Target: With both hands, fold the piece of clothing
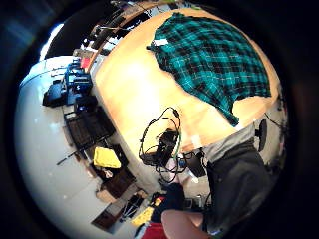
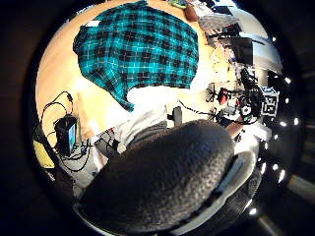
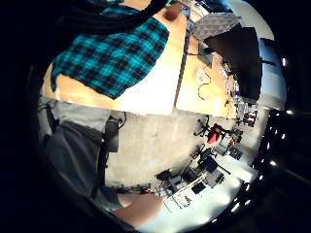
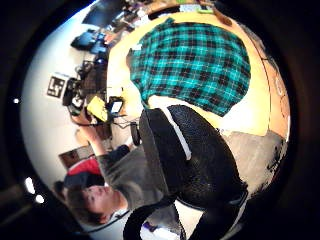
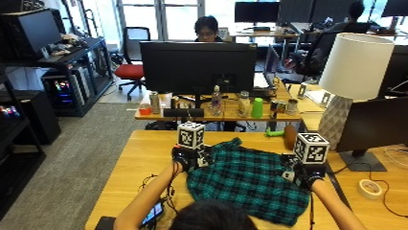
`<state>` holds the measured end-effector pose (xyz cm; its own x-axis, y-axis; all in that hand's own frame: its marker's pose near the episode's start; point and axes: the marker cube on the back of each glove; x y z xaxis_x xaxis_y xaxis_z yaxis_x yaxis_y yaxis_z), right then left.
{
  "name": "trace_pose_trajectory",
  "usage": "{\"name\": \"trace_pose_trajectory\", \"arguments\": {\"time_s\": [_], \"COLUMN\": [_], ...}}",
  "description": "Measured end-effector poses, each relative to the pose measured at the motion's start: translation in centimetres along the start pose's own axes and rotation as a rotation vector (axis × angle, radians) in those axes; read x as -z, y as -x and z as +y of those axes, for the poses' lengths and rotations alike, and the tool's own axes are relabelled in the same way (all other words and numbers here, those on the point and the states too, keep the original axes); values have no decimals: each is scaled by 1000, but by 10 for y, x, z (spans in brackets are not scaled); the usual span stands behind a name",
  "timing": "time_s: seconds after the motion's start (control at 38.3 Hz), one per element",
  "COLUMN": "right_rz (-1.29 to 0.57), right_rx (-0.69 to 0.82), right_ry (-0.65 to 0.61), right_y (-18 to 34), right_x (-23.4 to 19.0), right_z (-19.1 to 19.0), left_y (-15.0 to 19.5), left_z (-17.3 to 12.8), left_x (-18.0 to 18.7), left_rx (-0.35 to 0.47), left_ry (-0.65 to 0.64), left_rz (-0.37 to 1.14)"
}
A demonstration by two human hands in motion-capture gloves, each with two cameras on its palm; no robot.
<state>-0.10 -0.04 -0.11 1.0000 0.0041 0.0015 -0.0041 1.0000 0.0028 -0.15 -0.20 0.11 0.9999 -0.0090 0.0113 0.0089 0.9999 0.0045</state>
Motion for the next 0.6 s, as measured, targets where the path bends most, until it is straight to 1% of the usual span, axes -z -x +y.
{"name": "trace_pose_trajectory", "arguments": {"time_s": [0.18, 0.29, 0.37, 0.47, 0.6], "right_rz": [-20, -35, -45, -31, -2], "right_rx": [9, 9, 4, -5, -9], "right_ry": [-51, -75, -89, -82, -69], "right_y": [3, -2, -4, -5, -3], "right_x": [12, 22, 28, 30, 25], "right_z": [13, 19, 22, 20, 20], "left_y": [-1, 0, 5, 12, 15], "left_z": [6, 12, 13, 10, 9], "left_x": [-1, 3, 4, 2, -1], "left_rx": [18, 16, 34, 57, 68], "left_ry": [14, -4, -15, -22, -20], "left_rz": [-44, -67, -64, -67, -98]}}
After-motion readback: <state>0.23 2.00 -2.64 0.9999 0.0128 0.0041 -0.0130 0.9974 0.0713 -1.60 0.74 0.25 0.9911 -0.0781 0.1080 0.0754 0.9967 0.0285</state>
